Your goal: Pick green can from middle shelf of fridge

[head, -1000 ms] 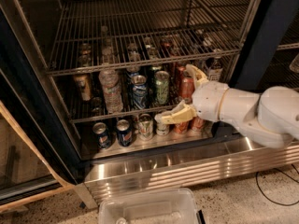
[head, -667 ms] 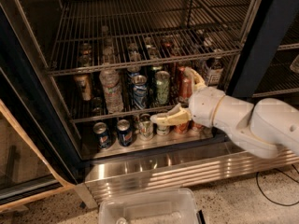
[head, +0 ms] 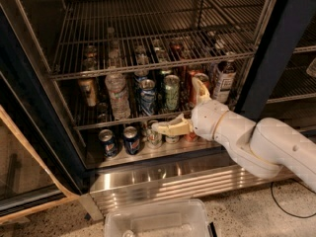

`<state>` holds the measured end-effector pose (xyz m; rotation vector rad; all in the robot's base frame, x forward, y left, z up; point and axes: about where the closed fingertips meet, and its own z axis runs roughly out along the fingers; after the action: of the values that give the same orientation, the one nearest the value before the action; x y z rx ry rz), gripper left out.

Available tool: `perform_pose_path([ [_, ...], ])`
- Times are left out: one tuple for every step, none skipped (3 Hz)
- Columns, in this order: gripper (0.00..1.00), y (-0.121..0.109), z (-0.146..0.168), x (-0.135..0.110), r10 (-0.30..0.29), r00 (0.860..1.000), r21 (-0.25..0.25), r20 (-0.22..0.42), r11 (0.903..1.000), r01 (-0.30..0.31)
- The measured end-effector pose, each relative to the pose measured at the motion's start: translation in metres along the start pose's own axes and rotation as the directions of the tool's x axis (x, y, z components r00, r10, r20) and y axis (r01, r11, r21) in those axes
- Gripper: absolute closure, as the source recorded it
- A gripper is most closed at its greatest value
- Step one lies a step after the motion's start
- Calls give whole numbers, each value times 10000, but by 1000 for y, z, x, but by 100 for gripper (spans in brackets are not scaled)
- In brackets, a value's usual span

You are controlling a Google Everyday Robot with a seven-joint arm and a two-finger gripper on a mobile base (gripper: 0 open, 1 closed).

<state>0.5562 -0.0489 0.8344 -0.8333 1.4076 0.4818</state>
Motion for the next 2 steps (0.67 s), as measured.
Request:
perform_pose_path([
  [5,0,3,6,163,9998,152,111,9997,-165],
  [5,0,4,13,341,9992,242,184,9991,-346],
])
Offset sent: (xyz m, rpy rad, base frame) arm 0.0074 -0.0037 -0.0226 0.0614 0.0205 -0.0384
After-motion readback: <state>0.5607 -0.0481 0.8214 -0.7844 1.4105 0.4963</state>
